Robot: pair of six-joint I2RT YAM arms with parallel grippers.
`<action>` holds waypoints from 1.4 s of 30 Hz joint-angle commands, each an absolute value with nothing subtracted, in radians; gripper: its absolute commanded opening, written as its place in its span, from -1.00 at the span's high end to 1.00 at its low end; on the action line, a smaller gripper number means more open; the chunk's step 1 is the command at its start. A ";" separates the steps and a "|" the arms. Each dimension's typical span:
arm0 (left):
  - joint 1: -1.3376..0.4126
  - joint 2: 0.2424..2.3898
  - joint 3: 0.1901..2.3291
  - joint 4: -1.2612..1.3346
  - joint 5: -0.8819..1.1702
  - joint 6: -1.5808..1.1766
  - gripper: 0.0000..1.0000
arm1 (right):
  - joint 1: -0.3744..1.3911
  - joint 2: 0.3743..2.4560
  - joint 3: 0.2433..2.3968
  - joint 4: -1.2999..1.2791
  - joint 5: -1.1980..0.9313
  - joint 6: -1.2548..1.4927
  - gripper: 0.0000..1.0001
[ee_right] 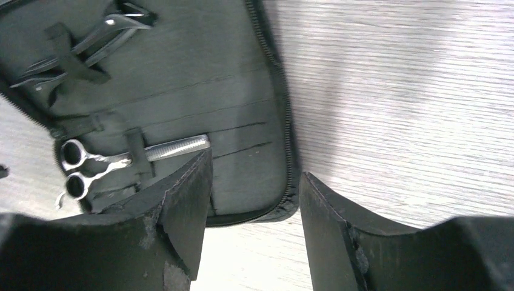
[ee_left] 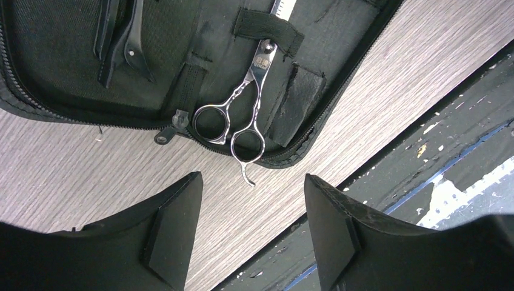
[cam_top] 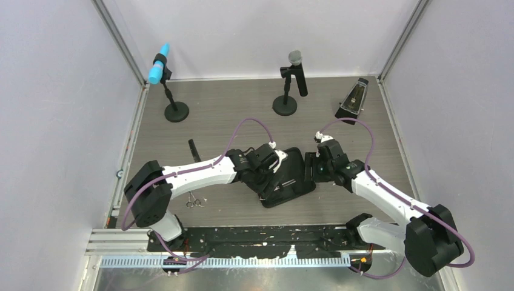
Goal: Sort the hair-cutting tools
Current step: Adjust the hairdressing tool bag at the center of the board.
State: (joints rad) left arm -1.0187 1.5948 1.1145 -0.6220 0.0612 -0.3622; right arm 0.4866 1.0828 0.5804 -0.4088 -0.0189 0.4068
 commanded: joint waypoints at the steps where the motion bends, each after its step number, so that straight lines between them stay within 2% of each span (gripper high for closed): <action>1: -1.013 1.576 1.106 -0.571 0.066 -0.397 -0.28 | 0.454 1.107 0.594 -0.424 0.060 0.389 -0.22; 6: -1.014 1.595 1.115 -0.564 0.063 -0.385 -0.23 | 0.431 1.216 0.575 -0.370 -0.018 0.381 -0.18; 8: -1.014 1.608 1.125 -0.565 0.063 -0.374 -0.20 | 0.427 1.255 0.563 -0.347 -0.047 0.383 -0.10; 10: -1.013 1.623 1.140 -0.572 0.064 -0.364 -0.16 | 0.425 1.287 0.549 -0.322 -0.075 0.386 0.05; 13: -1.014 1.652 1.162 -0.578 0.067 -0.345 -0.10 | 0.425 1.328 0.530 -0.289 -0.113 0.386 0.42; 18: -1.012 1.714 1.203 -0.616 0.058 -0.306 -0.02 | 0.425 1.351 0.526 -0.266 -0.132 0.388 0.87; 29: -1.009 1.763 1.239 -0.724 -0.094 -0.249 0.13 | 0.425 1.353 0.523 -0.255 -0.135 0.395 0.89; 32: -0.997 1.769 1.227 -0.729 -0.089 -0.238 0.20 | 0.425 1.353 0.523 -0.255 -0.136 0.393 0.90; 38: -0.987 1.790 1.236 -0.735 -0.027 -0.221 0.51 | 0.425 1.350 0.522 -0.255 -0.138 0.393 0.89; 42: -0.996 1.785 1.240 -0.718 0.022 -0.228 0.53 | 0.425 1.351 0.523 -0.254 -0.138 0.393 0.90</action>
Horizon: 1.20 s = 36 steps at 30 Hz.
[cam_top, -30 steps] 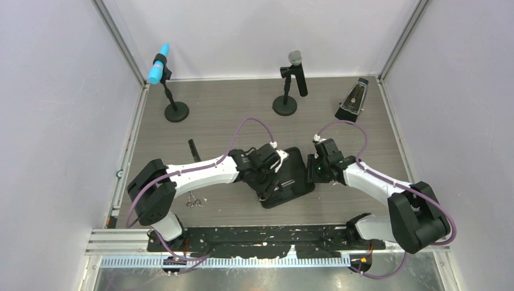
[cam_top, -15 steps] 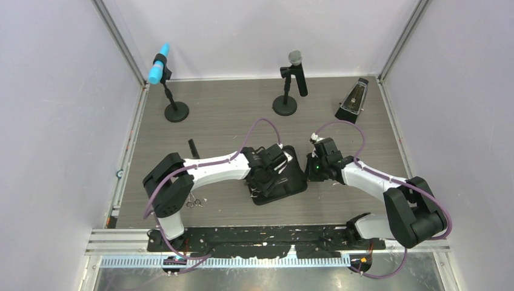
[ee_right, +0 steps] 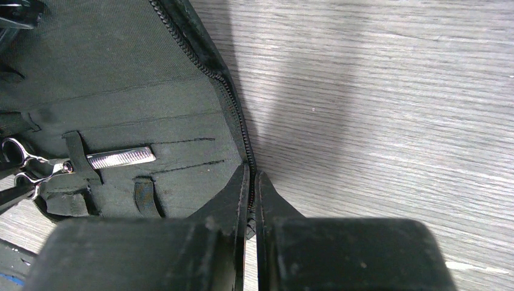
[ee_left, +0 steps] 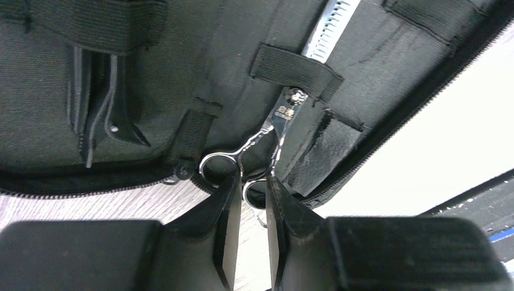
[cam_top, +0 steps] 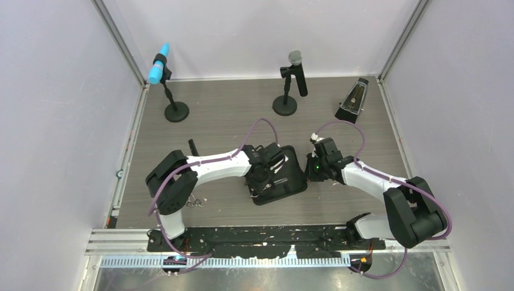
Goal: Sort the hair-cutting tools
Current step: Adjust the hairdressing tool bag at the center of the board.
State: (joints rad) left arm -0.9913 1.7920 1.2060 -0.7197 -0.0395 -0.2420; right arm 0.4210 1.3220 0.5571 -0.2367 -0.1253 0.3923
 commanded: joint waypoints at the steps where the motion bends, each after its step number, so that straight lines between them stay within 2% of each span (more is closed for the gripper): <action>1: -0.999 1.789 1.244 -0.721 0.029 -0.230 0.53 | 0.425 1.353 0.523 -0.255 -0.138 0.393 0.89; 12: -1.002 1.861 1.291 -0.752 0.035 -0.226 0.55 | 0.425 1.352 0.522 -0.253 -0.143 0.390 0.89; 15: -1.002 1.889 1.314 -0.772 0.032 -0.223 0.75 | 0.425 1.351 0.520 -0.252 -0.149 0.389 0.89; 18: -1.002 1.901 1.325 -0.781 0.027 -0.224 0.79 | 0.424 1.348 0.519 -0.250 -0.155 0.387 0.89; 22: -1.002 1.911 1.336 -0.782 0.031 -0.212 1.00 | 0.425 1.354 0.519 -0.244 -0.166 0.385 0.90; 36: -1.015 1.962 1.510 -0.724 0.127 -0.046 1.00 | 0.429 1.372 0.519 -0.224 -0.233 0.358 0.89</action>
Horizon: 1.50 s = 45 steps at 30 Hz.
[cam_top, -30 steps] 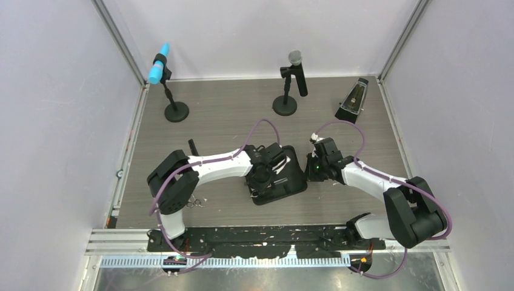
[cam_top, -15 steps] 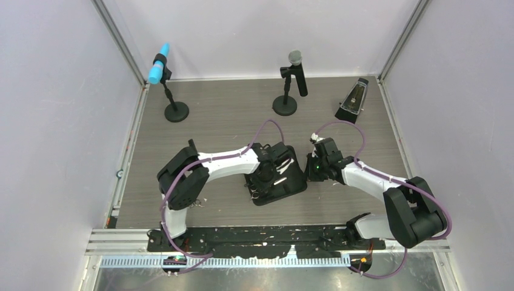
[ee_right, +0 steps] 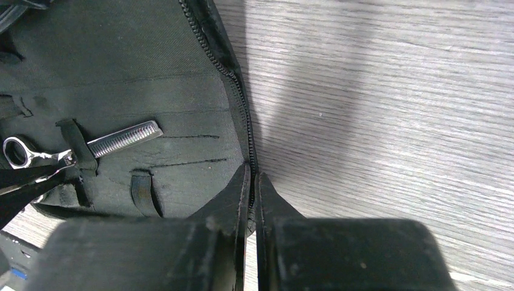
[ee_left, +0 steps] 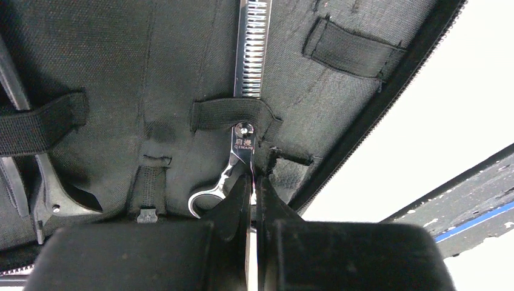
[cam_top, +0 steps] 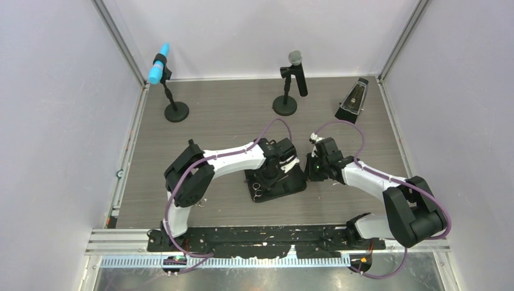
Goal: Sort the hair-cutting tools
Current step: Adjust the hairdressing tool bag at the center of the board.
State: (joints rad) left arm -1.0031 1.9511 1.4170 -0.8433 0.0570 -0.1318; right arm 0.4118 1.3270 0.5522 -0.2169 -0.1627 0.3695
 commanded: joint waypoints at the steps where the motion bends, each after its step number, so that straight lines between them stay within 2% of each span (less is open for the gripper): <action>1: -1.015 1.966 1.514 -0.715 0.128 -0.035 1.00 | 0.430 1.375 0.520 -0.223 -0.234 0.358 0.90; 14: -1.061 2.019 1.610 -0.713 0.149 0.116 1.00 | 0.439 1.377 0.522 -0.218 -0.240 0.354 0.90; 23: -1.070 1.973 1.500 -0.654 0.157 0.076 1.00 | 0.439 1.356 0.514 -0.215 -0.227 0.359 0.90; 27: -1.035 1.864 1.356 -0.460 0.267 0.006 1.00 | 0.439 1.356 0.514 -0.218 -0.221 0.360 0.89; 34: -1.031 1.888 1.388 -0.636 0.044 0.035 1.00 | 0.439 1.344 0.512 -0.222 -0.202 0.366 0.89; 38: -1.030 1.865 1.353 -0.631 0.046 -0.010 0.71 | 0.439 1.346 0.514 -0.225 -0.196 0.369 0.90; 39: -1.031 1.855 1.348 -0.628 0.046 -0.027 0.57 | 0.439 1.344 0.515 -0.225 -0.193 0.369 0.90; 41: -1.030 1.829 1.338 -0.621 0.045 -0.036 0.12 | 0.439 1.345 0.515 -0.225 -0.191 0.370 0.90; 43: -1.031 1.805 1.334 -0.625 0.042 -0.045 -0.18 | 0.439 1.345 0.516 -0.227 -0.190 0.370 0.90; 45: -1.030 1.776 1.331 -0.632 0.037 -0.060 -0.37 | 0.439 1.346 0.517 -0.228 -0.189 0.370 0.90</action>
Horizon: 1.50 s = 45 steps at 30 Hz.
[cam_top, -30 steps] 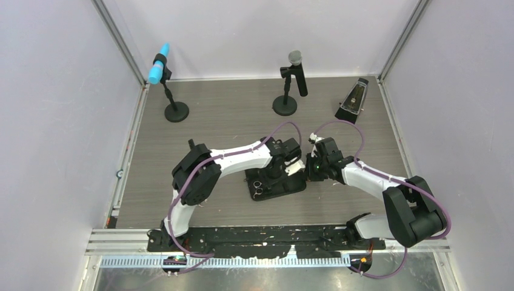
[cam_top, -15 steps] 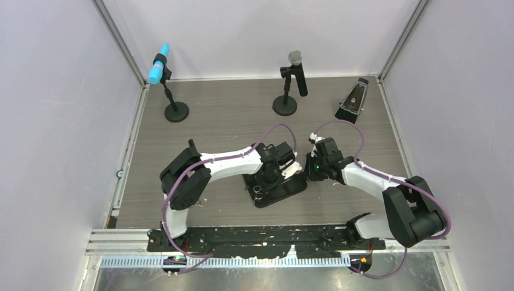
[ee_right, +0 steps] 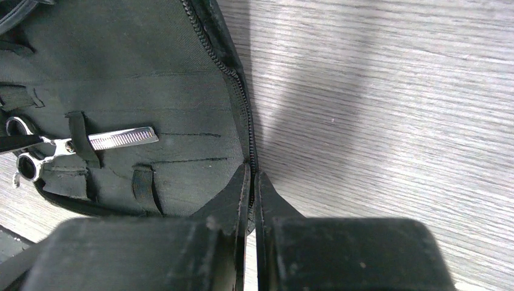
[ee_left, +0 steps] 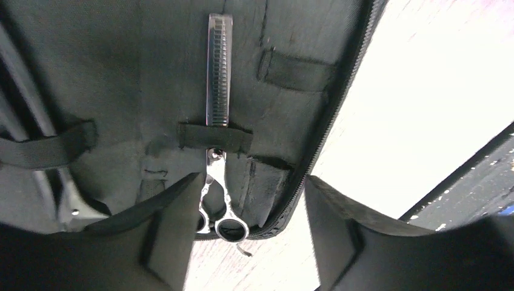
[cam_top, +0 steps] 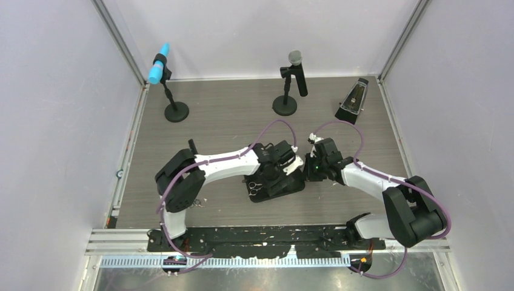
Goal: Sort the hair-cutting tools
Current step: Adjust the hairdressing tool bag at the center of the board.
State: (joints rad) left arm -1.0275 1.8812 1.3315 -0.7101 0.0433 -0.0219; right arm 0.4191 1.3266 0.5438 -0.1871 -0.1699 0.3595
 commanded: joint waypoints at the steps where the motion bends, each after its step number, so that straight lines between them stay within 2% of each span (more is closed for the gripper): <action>1: -1.030 1.757 1.326 -0.632 0.033 -0.075 -0.41 | 0.439 1.345 0.517 -0.229 -0.188 0.370 0.90; 7: -1.026 1.588 1.209 -0.605 -0.099 -0.292 -0.43 | 0.439 1.306 0.534 -0.252 -0.179 0.361 0.89; 10: -0.997 1.515 1.122 -0.609 -0.146 -0.467 -0.40 | 0.439 1.266 0.567 -0.310 -0.153 0.340 0.81; 12: -0.973 1.470 1.055 -0.598 -0.172 -0.579 -0.37 | 0.440 1.229 0.604 -0.355 -0.128 0.328 0.67; 15: -0.935 1.411 0.942 -0.524 -0.192 -0.709 -0.33 | 0.452 1.167 0.672 -0.404 -0.093 0.314 0.34; 18: -0.908 1.378 0.865 -0.465 -0.206 -0.789 -0.32 | 0.471 1.146 0.743 -0.457 -0.079 0.311 0.14; 22: -0.896 1.391 0.844 -0.414 -0.218 -0.827 -0.32 | 0.534 1.175 0.812 -0.493 -0.028 0.315 0.02; 30: -0.894 1.486 0.836 -0.362 -0.160 -0.868 -0.29 | 0.731 1.356 0.930 -0.508 0.053 0.380 -0.02; 36: -0.894 1.537 0.785 -0.339 -0.142 -0.944 -0.02 | 0.791 1.523 1.052 -0.536 0.054 0.431 -0.01; 45: -0.896 1.568 0.751 -0.306 -0.134 -0.991 0.08 | 0.855 1.705 1.184 -0.595 0.057 0.463 0.03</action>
State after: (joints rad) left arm -0.8967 1.5257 0.7952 -0.3496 -0.1303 -0.9497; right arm 0.8291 1.6730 1.1297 -0.5594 0.0372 0.4278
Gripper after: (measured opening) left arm 0.464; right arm 0.490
